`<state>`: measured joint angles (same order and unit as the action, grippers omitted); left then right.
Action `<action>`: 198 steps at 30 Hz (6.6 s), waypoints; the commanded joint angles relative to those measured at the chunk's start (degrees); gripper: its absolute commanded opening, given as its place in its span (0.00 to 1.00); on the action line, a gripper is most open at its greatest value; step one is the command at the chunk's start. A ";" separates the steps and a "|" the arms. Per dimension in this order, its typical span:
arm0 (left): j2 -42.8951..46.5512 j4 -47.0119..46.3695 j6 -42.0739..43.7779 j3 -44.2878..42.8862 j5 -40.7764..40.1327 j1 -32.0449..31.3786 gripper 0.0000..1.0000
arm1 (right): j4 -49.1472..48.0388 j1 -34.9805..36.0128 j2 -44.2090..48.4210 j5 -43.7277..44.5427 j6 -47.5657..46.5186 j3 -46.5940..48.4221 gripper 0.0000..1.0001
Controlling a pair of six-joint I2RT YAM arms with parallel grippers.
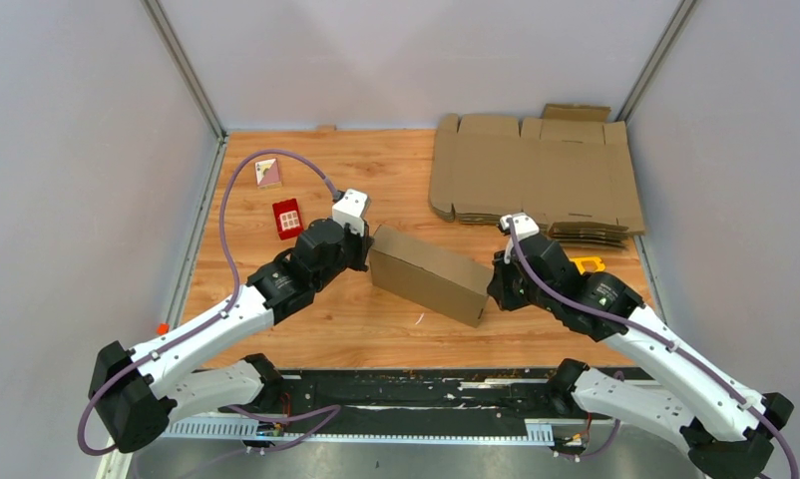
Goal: Fold the paper box
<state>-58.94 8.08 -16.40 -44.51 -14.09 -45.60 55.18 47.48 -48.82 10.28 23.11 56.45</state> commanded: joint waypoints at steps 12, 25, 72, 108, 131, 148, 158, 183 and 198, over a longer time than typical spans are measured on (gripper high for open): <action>-0.83 5.45 0.10 -0.11 0.99 -0.14 0.00 | 4.96 0.17 -3.30 0.65 -2.12 11.22 0.01; -1.01 5.56 0.14 -0.61 1.36 -0.10 0.00 | 0.17 0.20 -4.76 -2.55 -0.55 0.48 0.00; 11.16 13.55 -3.29 -1.02 0.13 -0.10 0.58 | -8.80 1.03 -22.75 -4.36 -22.84 14.46 1.00; 24.95 30.82 -31.37 1.05 -10.97 -0.08 1.00 | -31.83 5.42 -28.65 -25.16 -3.74 14.46 0.95; -7.56 32.02 -17.77 -6.95 -12.23 -27.83 1.00 | -29.94 -4.66 -5.48 -3.52 -5.89 -10.24 0.95; -23.35 36.35 -21.06 -3.40 -16.76 -24.48 0.93 | -31.52 -8.06 4.29 -3.69 -5.29 -15.02 0.96; -18.73 13.28 -15.84 2.23 -9.93 -3.79 0.88 | -33.26 -8.07 2.83 -6.87 -4.06 -15.97 0.96; 13.43 35.57 -48.22 11.95 -11.49 12.17 1.00 | -34.14 -8.07 3.95 -13.94 -3.62 -18.30 0.96; -2.18 9.70 -47.90 17.95 0.08 12.80 0.80 | -31.89 -8.06 5.09 -13.40 -3.97 -16.46 0.96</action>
<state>-58.98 24.95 -64.75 -30.26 -19.70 -32.01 23.97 39.62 -43.51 -3.11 19.22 38.15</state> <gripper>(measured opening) 0.892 0.957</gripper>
